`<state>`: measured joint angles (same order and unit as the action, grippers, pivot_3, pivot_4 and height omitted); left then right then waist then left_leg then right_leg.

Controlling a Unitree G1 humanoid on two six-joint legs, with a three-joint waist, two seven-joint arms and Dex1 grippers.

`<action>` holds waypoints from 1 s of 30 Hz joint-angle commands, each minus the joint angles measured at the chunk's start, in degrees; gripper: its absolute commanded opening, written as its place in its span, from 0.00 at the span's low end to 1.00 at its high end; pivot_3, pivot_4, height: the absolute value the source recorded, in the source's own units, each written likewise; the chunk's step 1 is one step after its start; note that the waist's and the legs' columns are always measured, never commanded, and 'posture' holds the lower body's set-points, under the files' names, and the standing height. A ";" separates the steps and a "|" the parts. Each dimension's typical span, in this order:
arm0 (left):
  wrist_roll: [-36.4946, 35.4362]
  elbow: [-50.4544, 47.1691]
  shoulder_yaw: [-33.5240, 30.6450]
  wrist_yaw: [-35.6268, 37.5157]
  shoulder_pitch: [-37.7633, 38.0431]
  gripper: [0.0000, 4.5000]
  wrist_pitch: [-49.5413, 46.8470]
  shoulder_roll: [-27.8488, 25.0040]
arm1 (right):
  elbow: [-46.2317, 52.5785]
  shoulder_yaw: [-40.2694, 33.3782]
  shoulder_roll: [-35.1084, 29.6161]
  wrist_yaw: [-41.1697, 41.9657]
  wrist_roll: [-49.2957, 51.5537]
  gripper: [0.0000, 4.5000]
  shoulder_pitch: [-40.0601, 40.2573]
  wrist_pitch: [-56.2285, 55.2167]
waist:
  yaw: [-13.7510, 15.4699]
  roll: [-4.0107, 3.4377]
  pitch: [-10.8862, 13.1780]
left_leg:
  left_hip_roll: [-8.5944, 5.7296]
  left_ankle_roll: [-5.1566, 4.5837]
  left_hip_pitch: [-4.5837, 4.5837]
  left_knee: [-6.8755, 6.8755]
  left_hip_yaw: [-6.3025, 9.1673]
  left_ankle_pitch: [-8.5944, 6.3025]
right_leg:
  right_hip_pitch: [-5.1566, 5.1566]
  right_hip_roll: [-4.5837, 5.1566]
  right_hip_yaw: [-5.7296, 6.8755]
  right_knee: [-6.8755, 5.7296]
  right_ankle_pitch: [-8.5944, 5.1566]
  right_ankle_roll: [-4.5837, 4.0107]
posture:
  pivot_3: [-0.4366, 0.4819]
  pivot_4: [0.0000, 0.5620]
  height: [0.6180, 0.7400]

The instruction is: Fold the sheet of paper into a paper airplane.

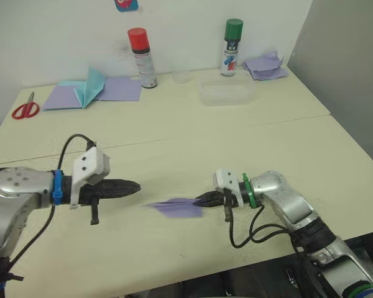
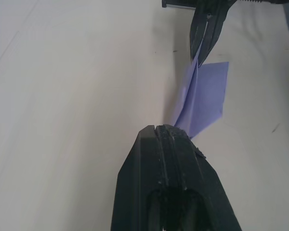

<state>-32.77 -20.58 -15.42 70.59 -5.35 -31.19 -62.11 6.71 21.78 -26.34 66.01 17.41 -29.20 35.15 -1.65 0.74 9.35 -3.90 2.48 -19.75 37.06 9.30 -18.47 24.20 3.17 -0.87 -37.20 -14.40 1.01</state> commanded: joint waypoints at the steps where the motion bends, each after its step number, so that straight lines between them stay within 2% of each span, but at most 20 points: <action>1: -2.83 -4.90 -2.30 -0.72 0.53 0.00 -2.09 -0.49 | 6.19 -3.57 -0.97 -3.35 7.43 0.00 -2.50 19.69 | 0.02 0.00 0.00 | 0.01 0.01 -0.08 0.00 0.00 0.00 | 0.07 0.01 0.00 0.02 0.01 -0.02 | 0.48 0.27 1.00; 4: -3.57 -7.25 -2.20 -1.96 0.92 0.00 -3.18 -0.05 | 6.14 -6.99 1.08 -8.73 10.59 0.00 -3.81 30.86 | 0.01 0.00 0.00 | 0.12 0.01 -0.12 -0.03 -0.01 0.00 | 0.07 0.00 0.00 0.10 0.02 -0.03 | 0.48 0.27 1.00; 13: -2.91 -10.45 -1.61 -3.55 6.13 0.00 -2.69 0.53 | 3.87 -6.92 2.69 -14.04 10.37 0.00 -2.93 30.26 | -0.07 0.00 0.00 | 0.18 0.01 -0.12 -0.03 -0.18 0.00 | 0.09 -0.02 0.03 0.09 0.03 -0.05 | 0.48 0.27 1.00; 24: -3.14 -10.17 -0.39 -3.76 6.25 0.00 -2.27 0.96 | 0.26 -5.44 2.96 -15.37 8.87 0.00 -2.39 25.85 | -0.08 0.00 0.00 | 0.20 0.01 -0.11 -0.01 -0.20 0.00 | 0.08 -0.03 0.08 0.07 0.04 -0.06 | 0.48 0.27 1.00; 30: 0.72 -7.85 7.23 -6.82 1.55 0.00 1.37 6.35 | 1.13 -4.71 3.22 -15.62 9.26 0.00 -2.11 25.70 | -0.05 0.03 -0.02 | 0.19 0.01 -0.10 0.02 -0.21 0.00 | 0.06 -0.03 0.07 0.05 0.05 -0.08 | 0.48 0.27 1.00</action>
<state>-32.78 -28.34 -9.69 64.70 -2.47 -31.33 -56.56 6.42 16.48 -23.45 50.55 26.02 -31.67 61.43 -1.69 0.77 9.33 -3.70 2.49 -19.86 37.09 9.09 -18.47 24.26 3.14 -0.80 -37.16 -14.34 0.93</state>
